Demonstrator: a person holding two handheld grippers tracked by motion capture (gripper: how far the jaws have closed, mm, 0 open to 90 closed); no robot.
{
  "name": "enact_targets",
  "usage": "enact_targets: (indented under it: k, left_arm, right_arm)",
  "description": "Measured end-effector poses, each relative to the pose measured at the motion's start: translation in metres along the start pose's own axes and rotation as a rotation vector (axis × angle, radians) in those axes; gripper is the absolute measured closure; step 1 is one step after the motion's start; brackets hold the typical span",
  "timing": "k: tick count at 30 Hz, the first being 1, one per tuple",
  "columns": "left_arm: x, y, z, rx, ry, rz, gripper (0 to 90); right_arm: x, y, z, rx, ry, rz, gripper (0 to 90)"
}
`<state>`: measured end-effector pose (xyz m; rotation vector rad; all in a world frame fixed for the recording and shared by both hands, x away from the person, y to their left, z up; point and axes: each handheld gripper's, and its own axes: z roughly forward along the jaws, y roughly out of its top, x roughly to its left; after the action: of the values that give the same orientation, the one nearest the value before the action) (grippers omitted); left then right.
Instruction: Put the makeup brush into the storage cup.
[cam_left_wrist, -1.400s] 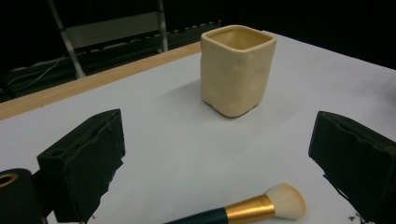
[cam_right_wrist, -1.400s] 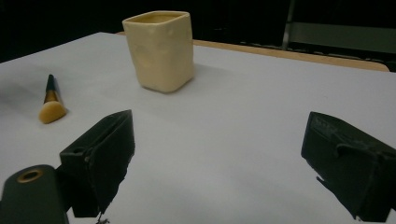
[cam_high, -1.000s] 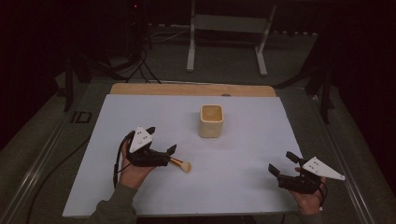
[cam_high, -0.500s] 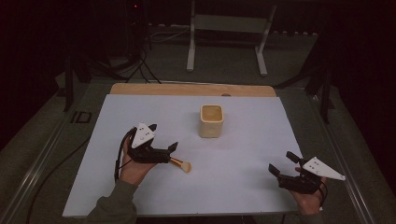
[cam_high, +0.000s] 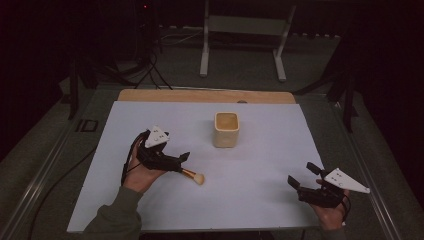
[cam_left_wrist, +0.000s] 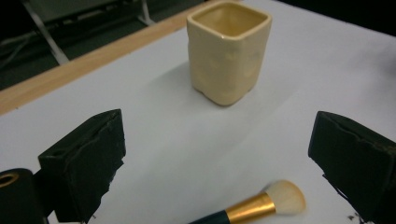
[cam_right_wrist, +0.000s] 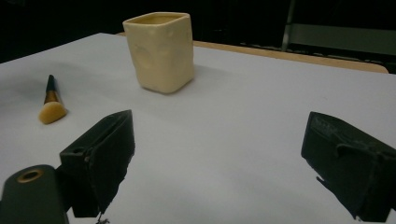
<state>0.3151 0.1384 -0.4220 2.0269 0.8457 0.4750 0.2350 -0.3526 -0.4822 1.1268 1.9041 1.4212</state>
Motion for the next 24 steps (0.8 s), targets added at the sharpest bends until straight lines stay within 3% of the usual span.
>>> enact_targets:
  k: [7, 12, 16, 24]
  left_arm:
    - [0.002, 0.004, 0.007, 0.111, -0.009, 0.041, 4.6]
    - [0.0, 0.003, 0.016, 0.197, -0.045, 0.075, 5.0]
    - [-0.005, 0.004, 0.026, 0.295, -0.061, 0.149, 5.3]
    - [-0.005, 0.009, 0.034, 0.414, -0.112, 0.233, 6.4]
  right_arm:
    - [0.0, 0.0, 0.0, 0.0, 0.0, 0.001, 9.6]
    - [0.0, 0.0, 0.0, 0.0, 0.001, 0.002, 9.6]
    - [0.0, 0.0, 0.0, 0.002, 0.003, 0.003, 9.6]
    - [0.0, 0.0, 0.0, 0.002, 0.003, 0.003, 9.6]
